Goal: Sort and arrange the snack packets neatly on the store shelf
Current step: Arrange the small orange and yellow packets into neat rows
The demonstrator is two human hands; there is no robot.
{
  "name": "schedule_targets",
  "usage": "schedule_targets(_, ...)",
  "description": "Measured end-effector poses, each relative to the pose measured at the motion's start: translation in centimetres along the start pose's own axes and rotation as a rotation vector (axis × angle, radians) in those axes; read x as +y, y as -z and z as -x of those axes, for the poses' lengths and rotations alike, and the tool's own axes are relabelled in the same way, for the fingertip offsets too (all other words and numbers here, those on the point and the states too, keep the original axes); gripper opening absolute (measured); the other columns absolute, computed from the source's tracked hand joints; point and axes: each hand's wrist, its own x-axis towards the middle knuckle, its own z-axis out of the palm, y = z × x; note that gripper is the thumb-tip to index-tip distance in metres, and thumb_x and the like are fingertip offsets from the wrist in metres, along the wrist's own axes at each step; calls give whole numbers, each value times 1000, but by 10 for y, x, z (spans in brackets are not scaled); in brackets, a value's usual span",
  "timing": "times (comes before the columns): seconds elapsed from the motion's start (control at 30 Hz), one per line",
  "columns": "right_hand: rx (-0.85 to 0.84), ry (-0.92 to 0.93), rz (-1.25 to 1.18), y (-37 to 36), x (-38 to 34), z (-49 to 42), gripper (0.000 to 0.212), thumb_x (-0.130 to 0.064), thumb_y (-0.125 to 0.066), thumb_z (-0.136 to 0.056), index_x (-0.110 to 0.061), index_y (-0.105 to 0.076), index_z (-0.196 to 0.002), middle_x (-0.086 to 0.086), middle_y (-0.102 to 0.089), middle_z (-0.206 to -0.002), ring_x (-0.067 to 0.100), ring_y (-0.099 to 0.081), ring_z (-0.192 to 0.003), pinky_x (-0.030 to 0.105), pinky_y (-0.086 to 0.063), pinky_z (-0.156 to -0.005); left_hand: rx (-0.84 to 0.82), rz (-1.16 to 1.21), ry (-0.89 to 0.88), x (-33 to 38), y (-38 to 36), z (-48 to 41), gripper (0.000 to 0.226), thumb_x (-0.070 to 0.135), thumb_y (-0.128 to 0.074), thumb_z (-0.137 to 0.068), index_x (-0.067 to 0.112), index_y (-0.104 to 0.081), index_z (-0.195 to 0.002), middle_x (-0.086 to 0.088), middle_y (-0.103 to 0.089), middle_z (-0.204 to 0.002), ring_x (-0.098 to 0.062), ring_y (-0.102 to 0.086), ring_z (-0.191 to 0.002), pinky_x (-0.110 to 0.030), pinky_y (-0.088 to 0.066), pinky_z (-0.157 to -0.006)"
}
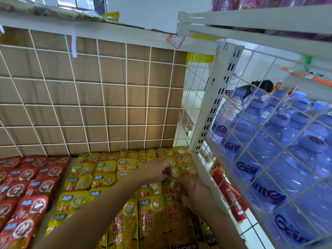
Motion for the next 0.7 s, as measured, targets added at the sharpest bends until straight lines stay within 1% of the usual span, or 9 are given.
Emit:
schedule_targets(0.13,14,8,-6,-5,3,3,13,-29,-63,-82,-24,-64,-95,-6,-60,-103,15,-51,-102,27,-41,-78,18,-13,-12,0,-1,1,17,23,-64,-87,13,-65,-100,-3,-65,-105,-17,-58,-98,-31,-47,-81)
schedule_targets(0.23,76,-22,-87,-3,7,6,22,-36,-55,-80,-21,-66,-92,-4,-60,-95,16,-55,-93,29,-44,-74,46,-20,-26,-1,-2,3,19,25,-62,-88,13,-64,-102,-3,-64,-106,-17,-57,-98,-26,-43,-77)
schedule_targets(0.27,125,-55,-121,1,10,7,23,-37,-54,-81,-20,-66,-92,-6,-60,-93,14,-55,-90,29,-46,-73,63,-15,-31,-2,-2,4,19,26,-61,-89,13,-64,-103,-3,-64,-106,-16,-57,-97,-25,-42,-76)
schedule_targets(0.37,249,-172,-228,16,20,16,8,-26,-62,-86,-25,-65,-93,-18,-54,-90,3,-53,-87,25,-47,-73,139,29,-63,-1,-2,7,19,28,-59,-90,13,-64,-100,0,-64,-101,-9,-54,-86,-20,-40,-70)
schedule_targets(0.43,275,-255,-258,23,26,24,5,-28,-61,-87,-33,-61,-90,-21,-52,-89,-4,-49,-86,17,-41,-70,191,39,-76,0,-2,6,16,30,-59,-90,16,-64,-97,3,-62,-95,-5,-50,-81,-14,-36,-63)
schedule_targets(0.47,271,-289,-260,25,29,28,5,-30,-61,-87,-34,-59,-90,-21,-53,-90,-5,-48,-85,17,-40,-69,210,41,-80,1,-1,4,15,30,-59,-89,18,-64,-97,6,-59,-91,-4,-49,-80,-12,-33,-61)
schedule_targets(0.53,259,-341,-263,26,33,34,8,-32,-61,-87,-32,-59,-95,-17,-56,-95,-3,-50,-84,21,-40,-71,208,47,-93,6,-1,-1,13,29,-59,-89,20,-64,-97,10,-55,-89,-6,-50,-81,-15,-35,-63)
schedule_targets(0.63,244,-391,-263,23,38,39,15,-33,-64,-85,-30,-61,-99,-19,-55,-88,-8,-49,-76,12,-35,-63,148,23,-144,20,-4,-12,17,26,-61,-89,17,-65,-102,4,-62,-97,-6,-51,-82,-20,-39,-69)
schedule_targets(0.7,200,-409,-247,22,40,42,20,-37,-65,-82,-32,-59,-100,-20,-53,-85,-8,-49,-73,11,-34,-59,97,-5,-174,30,-9,-19,20,25,-61,-89,14,-65,-105,0,-63,-103,-9,-54,-86,-21,-40,-71)
